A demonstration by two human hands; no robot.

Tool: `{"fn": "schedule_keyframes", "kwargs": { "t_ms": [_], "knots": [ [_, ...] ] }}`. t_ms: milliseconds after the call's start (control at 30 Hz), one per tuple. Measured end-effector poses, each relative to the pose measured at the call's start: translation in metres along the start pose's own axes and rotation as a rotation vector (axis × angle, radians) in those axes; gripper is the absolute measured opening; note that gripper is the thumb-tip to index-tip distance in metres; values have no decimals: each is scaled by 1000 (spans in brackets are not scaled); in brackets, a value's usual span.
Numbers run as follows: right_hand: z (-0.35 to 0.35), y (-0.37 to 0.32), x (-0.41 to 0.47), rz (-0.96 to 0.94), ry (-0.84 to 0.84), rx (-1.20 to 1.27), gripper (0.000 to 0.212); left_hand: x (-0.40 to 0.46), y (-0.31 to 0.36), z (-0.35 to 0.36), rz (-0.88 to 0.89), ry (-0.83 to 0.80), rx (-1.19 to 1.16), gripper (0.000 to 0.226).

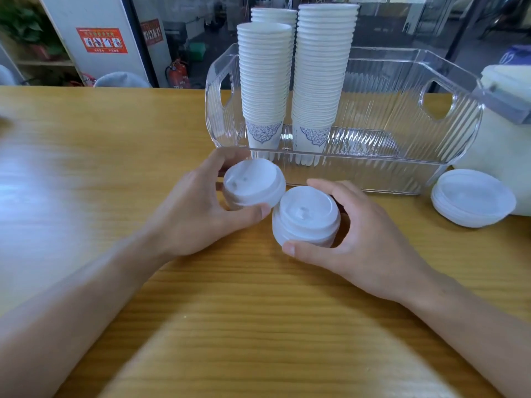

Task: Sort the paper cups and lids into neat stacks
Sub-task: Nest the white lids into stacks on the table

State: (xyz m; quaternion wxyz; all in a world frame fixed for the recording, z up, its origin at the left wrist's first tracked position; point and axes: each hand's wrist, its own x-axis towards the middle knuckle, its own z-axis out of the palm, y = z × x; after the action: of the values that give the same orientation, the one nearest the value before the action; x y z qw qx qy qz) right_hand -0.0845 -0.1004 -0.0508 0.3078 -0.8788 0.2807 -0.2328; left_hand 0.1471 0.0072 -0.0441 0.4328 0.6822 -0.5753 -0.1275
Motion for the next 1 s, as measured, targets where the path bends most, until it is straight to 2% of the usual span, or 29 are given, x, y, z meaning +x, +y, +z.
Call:
{"fn": "schedule_keyframes", "kwargs": {
  "t_ms": [200, 333, 600, 867, 933, 1000],
  "knots": [
    [1, -1, 0, 7, -17, 92, 111, -6, 14, 7, 67, 180, -162, 71],
    [1, -2, 0, -15, -66, 124, 111, -12, 21, 19, 62, 92, -175, 81],
    [0, -2, 0, -20, -90, 132, 112, -17, 31, 34, 79, -18, -95, 74],
    [-4, 0, 0, -47, -138, 117, 121, -18, 36, 35, 38, -97, -88, 79],
    [-11, 2, -1, -71, -187, 138, 118, -18, 34, 33, 51, -121, -103, 83],
    [-16, 6, -2, -112, -201, 187, 105, -19, 32, 30, 47, -154, -129, 85]
  ]
}}
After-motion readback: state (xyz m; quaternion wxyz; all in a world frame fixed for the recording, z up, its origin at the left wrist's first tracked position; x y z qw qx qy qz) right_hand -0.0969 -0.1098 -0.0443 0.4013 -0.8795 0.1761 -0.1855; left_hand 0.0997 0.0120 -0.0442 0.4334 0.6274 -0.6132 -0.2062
